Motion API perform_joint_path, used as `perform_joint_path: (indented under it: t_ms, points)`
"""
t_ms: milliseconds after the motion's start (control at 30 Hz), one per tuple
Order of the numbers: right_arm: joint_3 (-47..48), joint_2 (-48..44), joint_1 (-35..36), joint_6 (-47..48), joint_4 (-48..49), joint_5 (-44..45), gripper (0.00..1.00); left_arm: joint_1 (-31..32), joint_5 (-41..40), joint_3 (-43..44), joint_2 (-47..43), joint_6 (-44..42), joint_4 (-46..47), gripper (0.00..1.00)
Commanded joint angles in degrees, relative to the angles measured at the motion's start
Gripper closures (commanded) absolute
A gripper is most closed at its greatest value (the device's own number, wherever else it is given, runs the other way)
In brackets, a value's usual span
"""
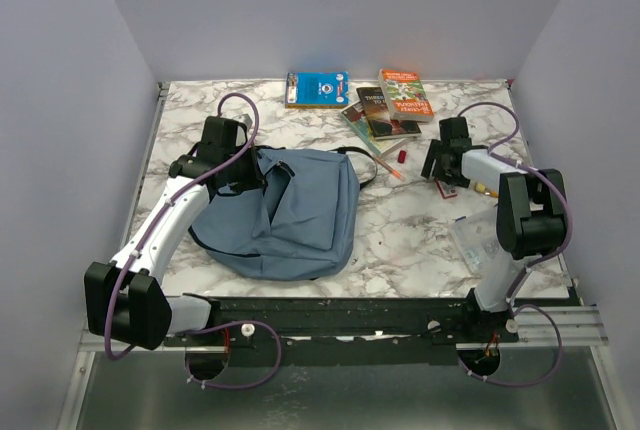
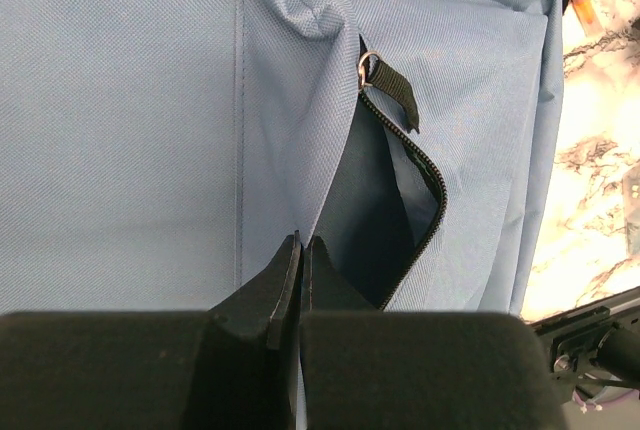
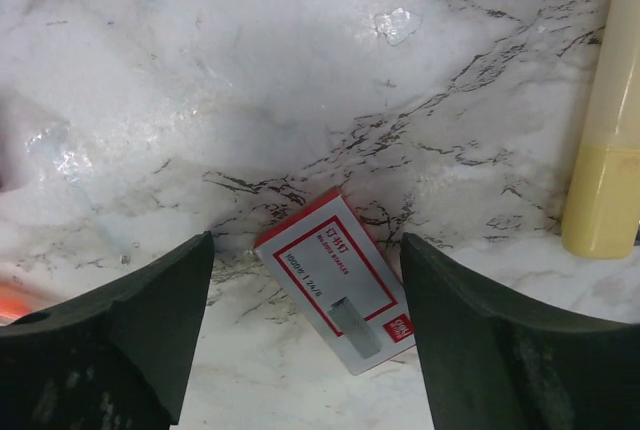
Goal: Pack the student bag
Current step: Pick up the stationery from the center of the board.
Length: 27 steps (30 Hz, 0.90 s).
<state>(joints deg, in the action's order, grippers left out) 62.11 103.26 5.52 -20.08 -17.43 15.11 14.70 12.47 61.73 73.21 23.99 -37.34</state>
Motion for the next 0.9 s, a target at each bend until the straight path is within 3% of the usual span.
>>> perform_joint_path:
  t_ms: [0, 200, 467, 633, 867]
  points:
    - [0.0, 0.9, -0.3, 0.1, -1.8, -2.1, 0.28, 0.0, 1.9, -0.1, -0.2, 0.4, 2.4, 1.0]
    - [-1.2, -1.3, -0.2, -0.9, -2.2, -5.3, 0.38, 0.0, 2.4, 0.1, 0.0, 0.4, 2.4, 1.0]
    - [-1.9, -1.5, -0.2, -0.8, -2.4, -7.0, 0.35, 0.0, 2.4, -0.1, 0.2, 0.3, 2.4, 1.0]
    - [-1.8, -1.3, -0.2, -0.7, -1.6, -7.3, 0.55, 0.0, 2.3, -0.1, 0.6, 0.3, 2.4, 1.0]
    - [-2.2, -4.9, 0.1, -0.3, 2.3, -9.9, 0.7, 0.0, 2.0, 0.0, 0.4, 0.1, 2.4, 1.0]
